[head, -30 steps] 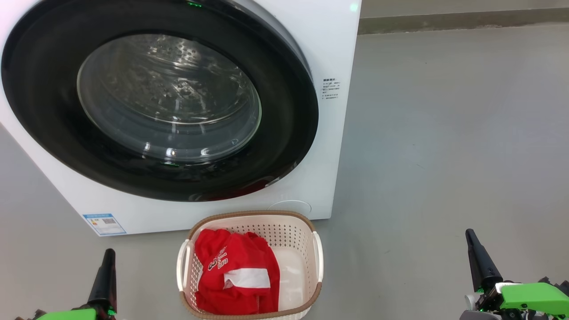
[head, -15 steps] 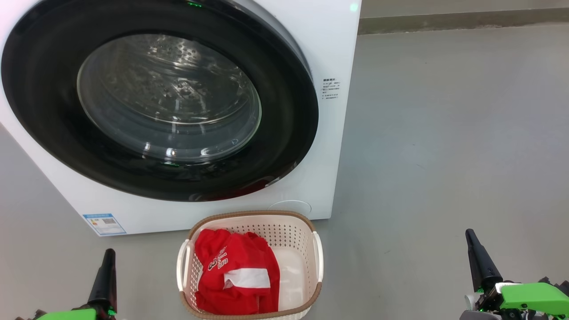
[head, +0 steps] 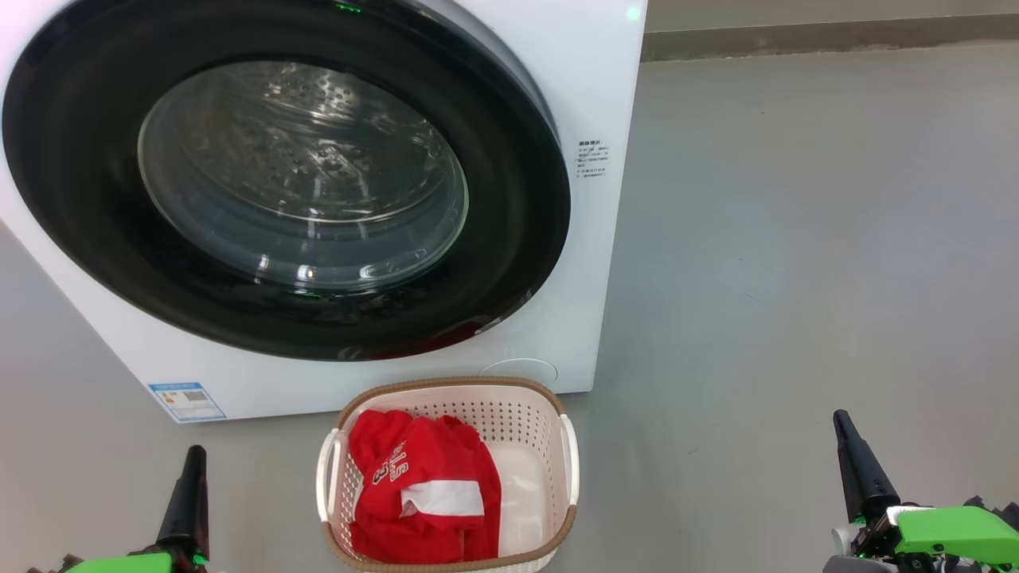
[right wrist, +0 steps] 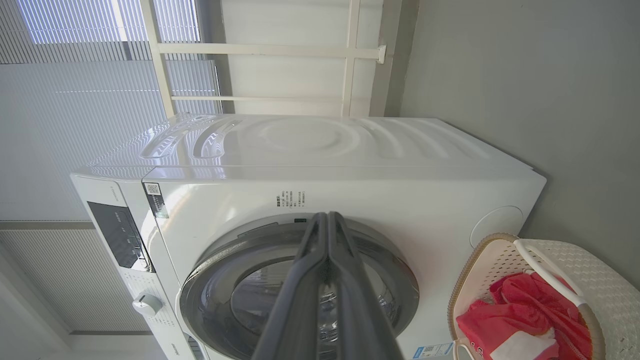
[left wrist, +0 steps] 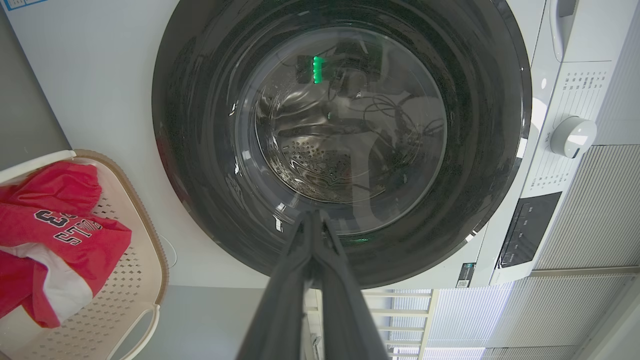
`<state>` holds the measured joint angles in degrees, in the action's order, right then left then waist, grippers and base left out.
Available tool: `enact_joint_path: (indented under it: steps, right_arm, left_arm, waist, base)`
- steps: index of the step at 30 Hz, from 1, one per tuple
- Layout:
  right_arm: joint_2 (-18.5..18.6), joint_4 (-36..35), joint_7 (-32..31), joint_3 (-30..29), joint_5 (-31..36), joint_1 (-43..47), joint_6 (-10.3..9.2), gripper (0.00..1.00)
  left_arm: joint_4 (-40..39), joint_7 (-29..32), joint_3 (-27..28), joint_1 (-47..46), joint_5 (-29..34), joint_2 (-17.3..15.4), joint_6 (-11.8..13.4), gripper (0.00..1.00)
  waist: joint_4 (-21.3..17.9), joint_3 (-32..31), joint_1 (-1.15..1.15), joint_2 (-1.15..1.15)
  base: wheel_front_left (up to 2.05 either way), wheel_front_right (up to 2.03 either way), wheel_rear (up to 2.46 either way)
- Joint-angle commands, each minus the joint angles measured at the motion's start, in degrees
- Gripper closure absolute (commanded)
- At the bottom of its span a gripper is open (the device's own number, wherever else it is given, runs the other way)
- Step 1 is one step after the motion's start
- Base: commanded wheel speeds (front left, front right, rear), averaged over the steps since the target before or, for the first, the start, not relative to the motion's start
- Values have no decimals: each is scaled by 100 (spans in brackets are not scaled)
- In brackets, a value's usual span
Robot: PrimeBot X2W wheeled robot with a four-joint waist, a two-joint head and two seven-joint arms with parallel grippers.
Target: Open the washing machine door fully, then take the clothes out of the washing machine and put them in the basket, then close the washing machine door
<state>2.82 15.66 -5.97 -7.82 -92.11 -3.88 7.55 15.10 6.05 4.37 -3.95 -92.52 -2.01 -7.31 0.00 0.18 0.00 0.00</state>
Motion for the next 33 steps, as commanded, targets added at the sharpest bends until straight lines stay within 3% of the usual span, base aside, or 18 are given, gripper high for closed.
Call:
enact_joint_path:
  steps: [1,33]
  right_arm:
    - [13,-164,-48,134,-9,-230,-6,100]
    - [10,-164,-52,128,-5,-230,-6,100]
  left_arm:
    - [-106,34,203,-223,25,-100,-18,100]
    - [-106,41,212,-224,33,-94,-18,100]
  waist:
    - [0,0,0,0]
    - [0,0,0,0]
  base:
    - [0,0,0]
    - [0,0,0]
